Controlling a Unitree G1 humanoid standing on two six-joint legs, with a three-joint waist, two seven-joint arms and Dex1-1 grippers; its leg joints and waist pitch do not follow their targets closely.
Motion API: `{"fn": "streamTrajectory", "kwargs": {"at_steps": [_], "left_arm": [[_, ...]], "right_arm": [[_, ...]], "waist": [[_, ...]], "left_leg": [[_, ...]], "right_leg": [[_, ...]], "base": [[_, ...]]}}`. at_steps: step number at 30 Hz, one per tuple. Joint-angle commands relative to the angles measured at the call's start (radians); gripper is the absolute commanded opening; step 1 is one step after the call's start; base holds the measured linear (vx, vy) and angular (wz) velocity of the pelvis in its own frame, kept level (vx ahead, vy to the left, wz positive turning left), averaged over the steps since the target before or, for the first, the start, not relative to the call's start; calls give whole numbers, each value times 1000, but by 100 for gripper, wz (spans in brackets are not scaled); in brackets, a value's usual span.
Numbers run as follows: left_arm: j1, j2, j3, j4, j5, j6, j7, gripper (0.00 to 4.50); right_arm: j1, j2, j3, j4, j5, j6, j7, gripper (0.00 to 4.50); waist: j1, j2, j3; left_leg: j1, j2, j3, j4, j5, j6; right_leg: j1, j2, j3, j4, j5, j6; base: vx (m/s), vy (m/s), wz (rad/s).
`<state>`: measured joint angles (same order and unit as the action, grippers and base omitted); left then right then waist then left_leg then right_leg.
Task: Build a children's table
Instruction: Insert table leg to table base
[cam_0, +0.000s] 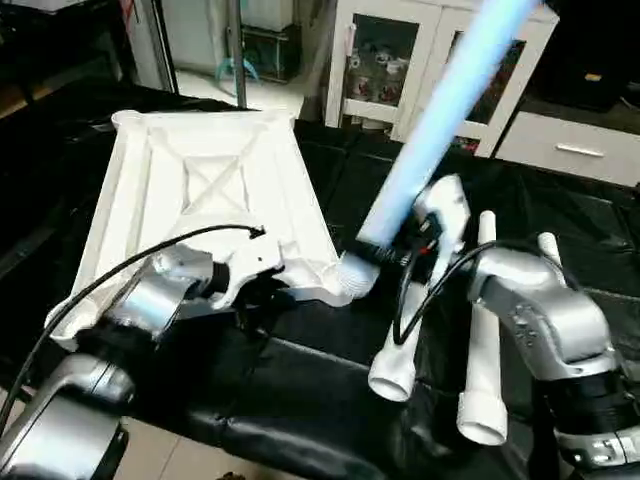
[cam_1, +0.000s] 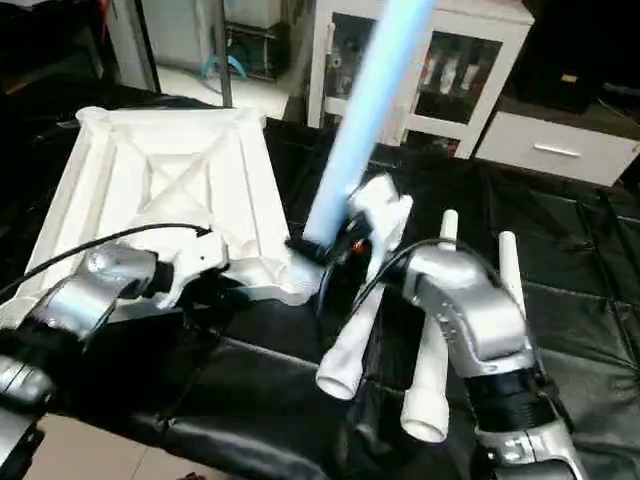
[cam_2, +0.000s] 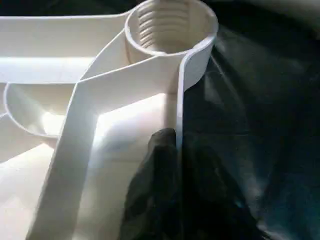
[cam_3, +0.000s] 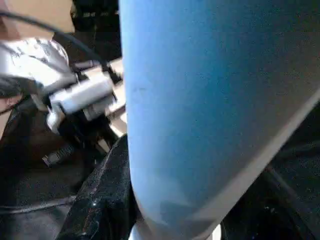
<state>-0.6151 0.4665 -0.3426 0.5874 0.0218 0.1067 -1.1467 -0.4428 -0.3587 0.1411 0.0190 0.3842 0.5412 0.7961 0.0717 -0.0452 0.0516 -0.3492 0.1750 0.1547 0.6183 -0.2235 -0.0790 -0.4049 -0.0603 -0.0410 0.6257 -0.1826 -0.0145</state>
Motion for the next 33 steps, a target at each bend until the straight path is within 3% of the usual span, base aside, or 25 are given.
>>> {"fn": "streamTrajectory", "kwargs": {"at_steps": [1,2,4,6,7,9,10,11,12,13,20,33], "left_arm": [[83,-8,-28,-94,-41,56,-41,28],[96,-6,-28,-118,-47,67,-43,19],[137,3,-31,-188,-58,98,-49,2],[169,13,-39,-237,-57,116,-53,0],[189,18,-41,-267,-55,127,-50,0],[201,21,-41,-285,-54,133,-47,0],[213,22,-40,-303,-50,142,-40,0],[218,23,-38,-310,-47,146,-35,0],[223,24,-37,-320,-44,153,-27,0],[224,23,-34,-322,-37,153,-14,0],[218,33,-24,-325,-3,164,20,0],[216,37,-22,-335,-2,171,18,0]], "right_arm": [[-32,-7,18,24,-27,-11,16,184],[-34,-5,19,31,-30,-14,15,184],[-44,3,18,53,-38,-19,8,184],[-53,11,13,67,-40,-23,0,184],[-59,16,10,73,-34,-20,-2,184],[-63,18,8,77,-29,-18,-2,184],[-67,16,11,80,-25,-16,8,184],[-69,12,16,81,-25,-12,16,184],[-70,7,22,82,-26,-10,26,184],[-70,1,29,81,-24,-2,40,184],[-63,-37,59,71,-23,46,115,184],[-68,-11,82,125,-51,35,114,184]], "waist": [[-2,8,-62],[-6,6,-61],[-8,0,-59],[-7,4,-58],[-10,-1,-57],[-12,1,-56],[-13,-10,-55],[-12,-4,-55],[-13,-9,-54],[-12,-5,-53],[-13,-7,-54],[-13,-7,-55]], "left_leg": [[4,55,-5,-88,-105,-10],[-1,56,-8,-90,-96,-7],[1,55,-3,-90,-98,0],[6,52,1,-88,-91,10],[0,54,-2,-91,-88,14],[2,53,-1,-91,-96,14],[1,53,1,-91,-100,16],[2,53,0,-91,-104,16],[2,53,1,-92,-108,16],[2,52,0,-92,-108,17],[2,51,1,-90,-97,26],[1,51,1,-90,-97,22]], "right_leg": [[51,-85,48,-59,-94,-240],[55,-86,47,-56,-83,-244],[52,-86,48,-62,-107,-241],[48,-82,49,-65,-117,-238],[53,-84,49,-63,-119,-236],[51,-82,48,-67,-149,-224],[51,-81,48,-69,-160,-219],[51,-83,49,-69,-179,-215],[49,-81,49,-71,-193,-208],[48,-82,49,-72,-202,-204],[48,-81,49,-71,-190,-202],[47,-81,48,-71,-190,-205]], "base": [[0,0,0],[0,0,0],[0,0,0],[0,0,0],[0,0,0],[0,0,0],[0,0,0],[0,0,0],[0,0,0],[0,0,0],[0,0,0],[0,0,0]]}}
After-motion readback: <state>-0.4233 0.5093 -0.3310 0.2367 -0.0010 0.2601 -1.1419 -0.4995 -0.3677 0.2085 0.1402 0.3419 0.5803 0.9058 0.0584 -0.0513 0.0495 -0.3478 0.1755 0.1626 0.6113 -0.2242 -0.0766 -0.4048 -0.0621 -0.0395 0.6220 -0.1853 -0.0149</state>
